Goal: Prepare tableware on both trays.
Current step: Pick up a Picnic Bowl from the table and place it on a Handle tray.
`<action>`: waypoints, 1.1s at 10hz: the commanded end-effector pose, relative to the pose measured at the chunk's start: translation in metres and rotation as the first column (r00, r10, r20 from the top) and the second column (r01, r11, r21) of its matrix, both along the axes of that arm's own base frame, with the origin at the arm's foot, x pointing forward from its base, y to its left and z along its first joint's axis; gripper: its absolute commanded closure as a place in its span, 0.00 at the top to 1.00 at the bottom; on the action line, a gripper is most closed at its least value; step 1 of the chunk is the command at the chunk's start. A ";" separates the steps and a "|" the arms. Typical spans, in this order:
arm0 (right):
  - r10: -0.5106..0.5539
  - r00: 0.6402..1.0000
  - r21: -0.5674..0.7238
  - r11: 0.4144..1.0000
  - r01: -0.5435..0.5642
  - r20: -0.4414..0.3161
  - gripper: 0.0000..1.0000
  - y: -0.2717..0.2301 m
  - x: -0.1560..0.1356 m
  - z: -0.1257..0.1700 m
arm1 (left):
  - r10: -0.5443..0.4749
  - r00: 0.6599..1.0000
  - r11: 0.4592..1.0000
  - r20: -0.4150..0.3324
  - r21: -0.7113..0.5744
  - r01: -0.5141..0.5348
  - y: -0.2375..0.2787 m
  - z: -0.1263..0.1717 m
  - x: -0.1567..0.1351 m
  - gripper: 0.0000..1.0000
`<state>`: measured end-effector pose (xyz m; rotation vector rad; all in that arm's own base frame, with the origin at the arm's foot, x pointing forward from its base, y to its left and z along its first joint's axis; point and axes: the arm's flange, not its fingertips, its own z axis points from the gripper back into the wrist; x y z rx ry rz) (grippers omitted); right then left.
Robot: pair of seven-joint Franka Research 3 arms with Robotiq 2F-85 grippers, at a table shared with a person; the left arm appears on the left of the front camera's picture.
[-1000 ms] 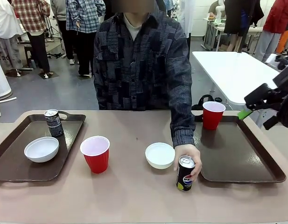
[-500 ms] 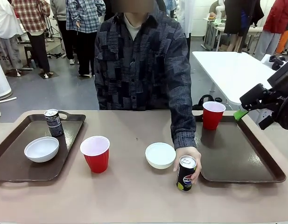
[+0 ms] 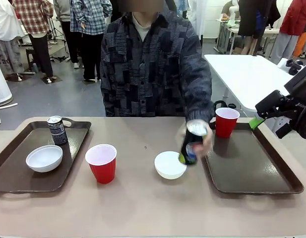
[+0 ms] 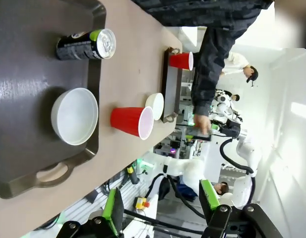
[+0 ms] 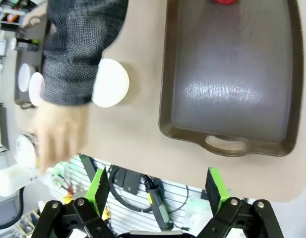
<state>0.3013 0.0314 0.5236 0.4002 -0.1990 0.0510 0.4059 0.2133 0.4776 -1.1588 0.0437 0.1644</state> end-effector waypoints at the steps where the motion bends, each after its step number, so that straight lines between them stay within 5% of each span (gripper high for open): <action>1: 0.036 0.999 -0.081 0.996 -0.036 -0.009 1.00 0.014 -0.002 -0.015 | -0.005 1.000 1.000 -0.011 -0.001 0.005 0.003 0.005 0.000 0.81; 5: 0.114 0.993 -0.220 0.969 -0.114 -0.011 1.00 0.053 0.011 -0.055 | -0.005 1.000 1.000 -0.011 -0.001 0.005 0.003 0.005 0.000 0.81; 11: 0.066 0.997 -0.185 0.981 -0.059 0.027 1.00 0.114 0.066 -0.103 | -0.005 1.000 1.000 -0.011 -0.001 0.005 0.003 0.005 0.000 0.81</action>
